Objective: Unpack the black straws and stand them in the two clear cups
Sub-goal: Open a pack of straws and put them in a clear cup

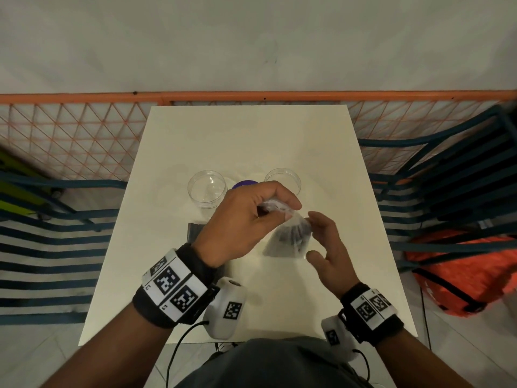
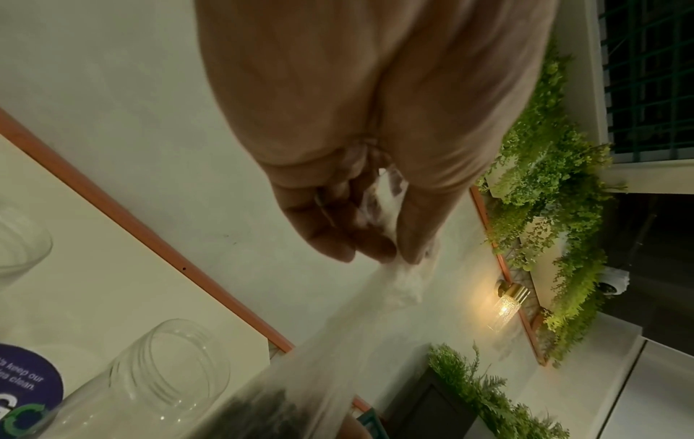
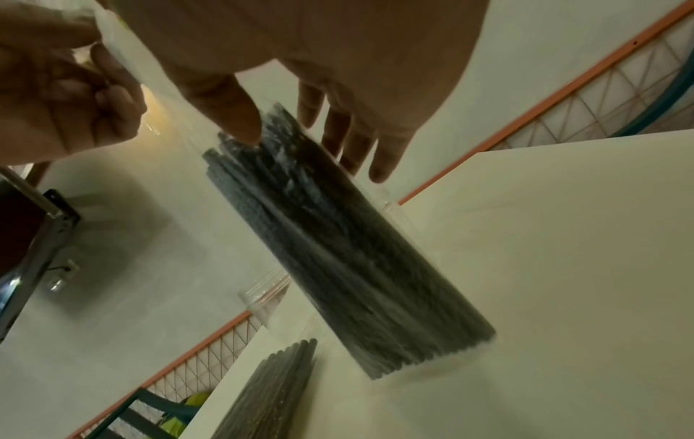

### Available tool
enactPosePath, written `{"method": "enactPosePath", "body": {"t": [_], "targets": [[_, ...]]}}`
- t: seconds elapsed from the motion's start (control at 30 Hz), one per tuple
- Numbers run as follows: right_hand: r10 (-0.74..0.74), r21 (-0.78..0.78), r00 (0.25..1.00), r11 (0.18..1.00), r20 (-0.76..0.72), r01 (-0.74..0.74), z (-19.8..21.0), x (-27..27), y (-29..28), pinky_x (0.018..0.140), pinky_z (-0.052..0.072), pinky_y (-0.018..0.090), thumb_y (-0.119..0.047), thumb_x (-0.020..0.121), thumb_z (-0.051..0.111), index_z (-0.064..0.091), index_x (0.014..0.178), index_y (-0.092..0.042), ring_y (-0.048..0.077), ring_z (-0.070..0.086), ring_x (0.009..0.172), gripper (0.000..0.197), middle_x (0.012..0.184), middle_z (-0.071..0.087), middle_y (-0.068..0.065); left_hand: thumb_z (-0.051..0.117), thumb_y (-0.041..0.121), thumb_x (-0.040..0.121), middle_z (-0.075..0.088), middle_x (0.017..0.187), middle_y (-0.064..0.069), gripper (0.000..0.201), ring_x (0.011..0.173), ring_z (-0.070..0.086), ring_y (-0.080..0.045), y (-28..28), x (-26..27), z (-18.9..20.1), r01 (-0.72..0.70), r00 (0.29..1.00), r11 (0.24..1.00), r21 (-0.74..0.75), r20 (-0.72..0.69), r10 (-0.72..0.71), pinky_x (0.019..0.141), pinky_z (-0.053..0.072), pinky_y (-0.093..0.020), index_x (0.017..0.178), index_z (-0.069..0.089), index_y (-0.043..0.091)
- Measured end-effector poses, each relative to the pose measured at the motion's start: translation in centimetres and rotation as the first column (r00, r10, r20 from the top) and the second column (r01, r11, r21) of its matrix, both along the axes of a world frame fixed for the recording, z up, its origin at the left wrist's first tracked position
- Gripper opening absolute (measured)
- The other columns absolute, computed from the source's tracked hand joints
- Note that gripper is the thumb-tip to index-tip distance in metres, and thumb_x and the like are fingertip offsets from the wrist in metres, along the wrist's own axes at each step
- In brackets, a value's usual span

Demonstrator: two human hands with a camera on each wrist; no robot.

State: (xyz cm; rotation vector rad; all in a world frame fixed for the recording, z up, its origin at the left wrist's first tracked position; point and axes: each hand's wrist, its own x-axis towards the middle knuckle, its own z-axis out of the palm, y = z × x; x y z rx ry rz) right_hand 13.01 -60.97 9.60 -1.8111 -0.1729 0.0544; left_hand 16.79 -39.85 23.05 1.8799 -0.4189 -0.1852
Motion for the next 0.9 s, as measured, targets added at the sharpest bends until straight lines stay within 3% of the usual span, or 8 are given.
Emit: {"method": "enactPosePath", "body": {"t": [0.13,0.27,0.37,0.47,0.57,0.67,0.77,0.9], "targets": [[0.048,-0.037,0.998,0.998,-0.041,-0.050,0.5,-0.2,0.4,0.112,0.033,0.029,-0.052,0.077,0.065,0.028,0.148,-0.017,0.013,0.038,0.138,0.087,0.148,0.041,-0.011,0.067,0.000,0.090,0.074,0.092,0.010,0.023,0.087,0.071,-0.008,-0.8,0.0,0.3,0.036,0.999,0.999,0.002,0.016,-0.036,0.077,0.053,-0.017,0.100,0.073,0.020],[-0.016,-0.206,0.991,0.979,-0.131,-0.011,0.2,0.6,2.0,0.105,0.038,0.024,-0.066,0.054,0.083,0.029,0.146,-0.029,0.002,0.043,0.131,0.113,0.145,0.044,-0.013,0.066,-0.002,0.089,0.074,0.099,-0.004,0.027,0.089,0.070,-0.015,-1.8,0.0,0.3,0.043,0.999,0.999,-0.021,0.035,-0.042,0.077,0.056,-0.020,0.104,0.069,0.020],[-0.062,-0.288,0.983,0.957,-0.172,0.010,-0.8,0.9,2.7,0.088,0.048,0.023,-0.051,0.063,0.080,0.045,0.126,-0.037,0.002,0.059,0.108,0.073,0.118,0.060,-0.020,0.053,-0.015,0.090,0.072,0.103,-0.003,0.039,0.095,0.068,-0.006,-2.0,0.1,0.0,0.085,0.996,0.993,-0.084,0.010,-0.084,0.080,0.050,-0.014,0.110,0.063,0.017],[-0.090,-0.318,0.980,0.948,-0.180,0.029,-1.6,1.0,2.6,0.078,0.049,0.026,-0.036,0.071,0.072,0.050,0.115,-0.037,0.009,0.063,0.094,0.049,0.104,0.065,-0.016,0.040,-0.022,0.085,0.072,0.111,-0.005,0.052,0.103,0.065,-0.008,-1.7,0.0,-0.3,0.032,0.999,0.984,-0.173,0.006,-0.031,0.088,0.049,-0.023,0.116,0.061,0.014],[-0.048,-0.280,0.982,0.960,-0.182,-0.005,-1.5,1.2,2.4,0.075,0.045,0.021,-0.023,0.075,0.072,0.048,0.115,-0.039,0.008,0.062,0.090,0.049,0.104,0.065,-0.015,0.043,-0.008,0.079,0.066,0.129,-0.005,0.061,0.116,0.061,-0.023,-0.5,0.1,-1.0,-0.087,0.996,0.951,-0.296,-0.056,0.073,0.100,0.049,-0.044,0.127,0.057,0.026],[-0.014,-0.256,0.987,0.966,-0.159,-0.028,-1.2,1.2,2.3,0.073,0.045,0.019,-0.022,0.076,0.072,0.045,0.104,-0.048,0.004,0.061,0.087,0.047,0.099,0.063,-0.020,0.052,0.021,0.068,0.055,0.142,0.000,0.078,0.126,0.055,-0.019,1.2,-0.2,-3.2,-0.067,0.989,0.990,-0.126,-0.139,0.050,0.103,0.045,-0.037,0.144,0.040,0.035],[-0.008,-0.236,0.988,0.971,-0.152,-0.029,-0.9,1.2,2.3,0.077,0.051,0.024,-0.027,0.074,0.068,0.046,0.101,-0.057,0.003,0.063,0.091,0.046,0.100,0.066,-0.021,0.061,0.034,0.066,0.048,0.147,0.005,0.093,0.131,0.050,-0.010,2.2,-1.2,-6.1,0.028,0.967,0.998,0.058,-0.253,-0.013,0.108,0.042,-0.036,0.152,0.025,0.037],[0.050,-0.255,0.985,0.963,-0.164,-0.092,-0.6,1.6,2.3,0.081,0.051,0.025,-0.030,0.077,0.075,0.049,0.117,-0.046,0.002,0.063,0.096,0.050,0.106,0.066,-0.017,0.080,0.049,0.077,0.052,0.147,0.006,0.086,0.137,0.047,-0.010,1.6,-2.3,-10.1,0.103,0.979,0.987,0.121,-0.189,-0.079,0.116,0.039,-0.039,0.148,0.042,0.018]]}}
